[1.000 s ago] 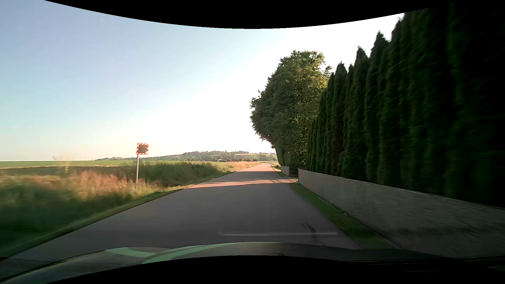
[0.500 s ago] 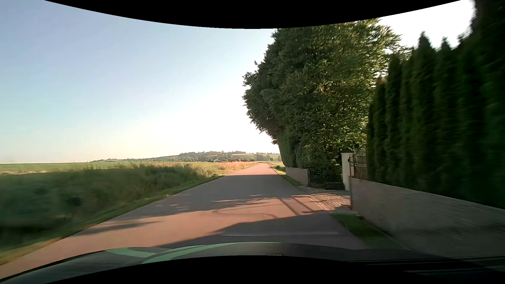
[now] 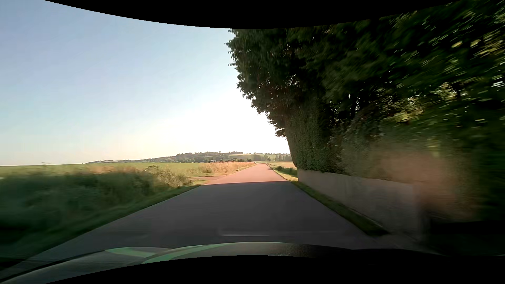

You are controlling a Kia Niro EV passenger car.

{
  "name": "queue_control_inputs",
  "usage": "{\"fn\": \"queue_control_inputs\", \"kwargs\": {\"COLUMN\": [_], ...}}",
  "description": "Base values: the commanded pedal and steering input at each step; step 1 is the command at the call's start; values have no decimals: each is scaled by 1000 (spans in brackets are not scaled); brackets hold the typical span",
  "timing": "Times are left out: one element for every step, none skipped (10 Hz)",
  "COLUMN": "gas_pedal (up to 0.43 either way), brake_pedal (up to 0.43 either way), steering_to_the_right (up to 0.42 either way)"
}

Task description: Follow the waypoints while adhering to traffic rules and regulations

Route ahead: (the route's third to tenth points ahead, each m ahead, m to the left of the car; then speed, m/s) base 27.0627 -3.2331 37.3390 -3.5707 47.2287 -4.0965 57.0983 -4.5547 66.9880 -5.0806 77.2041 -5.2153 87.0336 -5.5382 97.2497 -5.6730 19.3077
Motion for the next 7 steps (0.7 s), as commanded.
{"fn": "queue_control_inputs", "kwargs": {"gas_pedal": [118,118,118,118,118,118,118], "brake_pedal": [0,0,0,0,0,0,0], "steering_to_the_right": [7,8,9,9,9,8,8]}}
